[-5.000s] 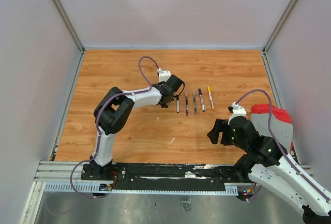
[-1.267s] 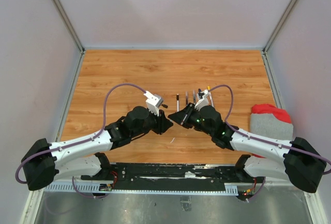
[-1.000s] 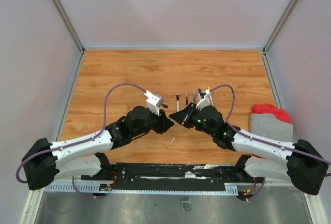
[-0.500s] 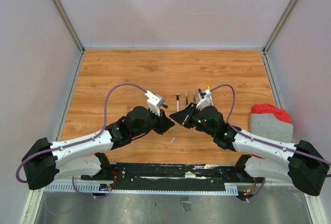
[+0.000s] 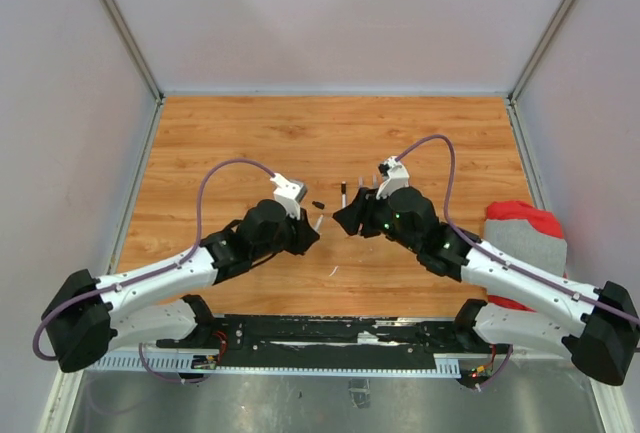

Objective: Insert the pens into the pen caps
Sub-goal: Pick up the pen from the center of the board, then adjust the pen cap at the center of the board.

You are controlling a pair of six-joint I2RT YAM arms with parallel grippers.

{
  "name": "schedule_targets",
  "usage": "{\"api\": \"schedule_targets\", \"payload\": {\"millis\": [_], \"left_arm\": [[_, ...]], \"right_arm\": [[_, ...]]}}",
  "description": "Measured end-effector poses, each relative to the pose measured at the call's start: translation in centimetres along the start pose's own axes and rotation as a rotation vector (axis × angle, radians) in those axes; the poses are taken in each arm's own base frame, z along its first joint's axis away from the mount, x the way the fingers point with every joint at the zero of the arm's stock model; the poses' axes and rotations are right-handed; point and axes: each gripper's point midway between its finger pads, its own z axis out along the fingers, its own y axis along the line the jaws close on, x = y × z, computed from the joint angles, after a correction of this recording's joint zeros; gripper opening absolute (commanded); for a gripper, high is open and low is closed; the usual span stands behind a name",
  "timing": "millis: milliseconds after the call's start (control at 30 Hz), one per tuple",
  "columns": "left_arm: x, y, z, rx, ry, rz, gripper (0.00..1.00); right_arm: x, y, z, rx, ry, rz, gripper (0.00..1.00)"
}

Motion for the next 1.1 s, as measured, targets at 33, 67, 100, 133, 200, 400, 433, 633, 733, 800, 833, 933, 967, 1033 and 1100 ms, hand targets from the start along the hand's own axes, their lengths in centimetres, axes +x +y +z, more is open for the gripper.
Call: {"api": "schedule_targets", "payload": {"millis": [33, 67, 100, 133, 200, 400, 433, 633, 733, 800, 833, 933, 967, 1033, 1100], "left_arm": [[-0.3, 0.6, -0.1, -0.017, -0.004, -0.011, 0.0], [-0.7, 1.5, -0.3, -0.038, -0.013, -0.025, 0.01], [-1.1, 2.1, -0.5, -0.054, -0.021, -0.035, 0.01], [-1.6, 2.8, -0.9, -0.073, -0.034, -0.048, 0.0], [-2.9, 3.9, -1.8, -0.108, -0.064, -0.069, 0.01], [-7.8, 3.9, -5.9, -0.149, -0.184, -0.062, 0.0], [-8.7, 3.8, -6.7, -0.153, -0.207, -0.057, 0.0], [-11.7, 3.9, -11.6, -0.199, -0.31, -0.036, 0.01], [-12.0, 4.4, -13.6, -0.231, -0.341, -0.024, 0.0], [-12.1, 4.7, -14.6, -0.246, -0.358, -0.02, 0.01], [-12.1, 4.9, -15.2, -0.252, -0.371, -0.018, 0.01], [-12.2, 5.0, -16.3, -0.25, -0.398, -0.014, 0.0], [-12.3, 5.0, -16.6, -0.25, -0.409, -0.014, 0.0], [-12.5, 5.1, -16.9, -0.255, -0.421, -0.015, 0.0], [-12.4, 5.2, -16.9, -0.26, -0.42, -0.014, 0.01]], "right_arm": [[-0.2, -0.3, -0.2, 0.018, 0.007, -0.041, 0.54], [-0.2, -0.6, -0.3, 0.034, 0.017, -0.077, 0.55], [-0.1, -0.9, -0.4, 0.051, 0.034, -0.112, 0.56], [0.0, -1.3, -0.4, 0.069, 0.052, -0.143, 0.56], [0.1, -2.1, -0.4, 0.106, 0.1, -0.208, 0.57], [0.9, -4.4, 1.0, 0.175, 0.266, -0.343, 0.6], [1.3, -4.6, 1.5, 0.177, 0.3, -0.362, 0.6], [3.8, -4.8, 5.4, 0.151, 0.496, -0.451, 0.61], [4.4, -5.2, 7.5, 0.145, 0.555, -0.48, 0.61], [4.6, -5.3, 9.1, 0.135, 0.585, -0.494, 0.6], [4.6, -5.5, 10.0, 0.129, 0.6, -0.499, 0.6], [4.8, -5.9, 12.5, 0.111, 0.647, -0.508, 0.59], [4.8, -6.1, 13.5, 0.102, 0.661, -0.514, 0.58], [4.9, -6.6, 15.1, 0.092, 0.684, -0.526, 0.56], [5.1, -7.4, 16.2, 0.089, 0.71, -0.537, 0.54]]}}
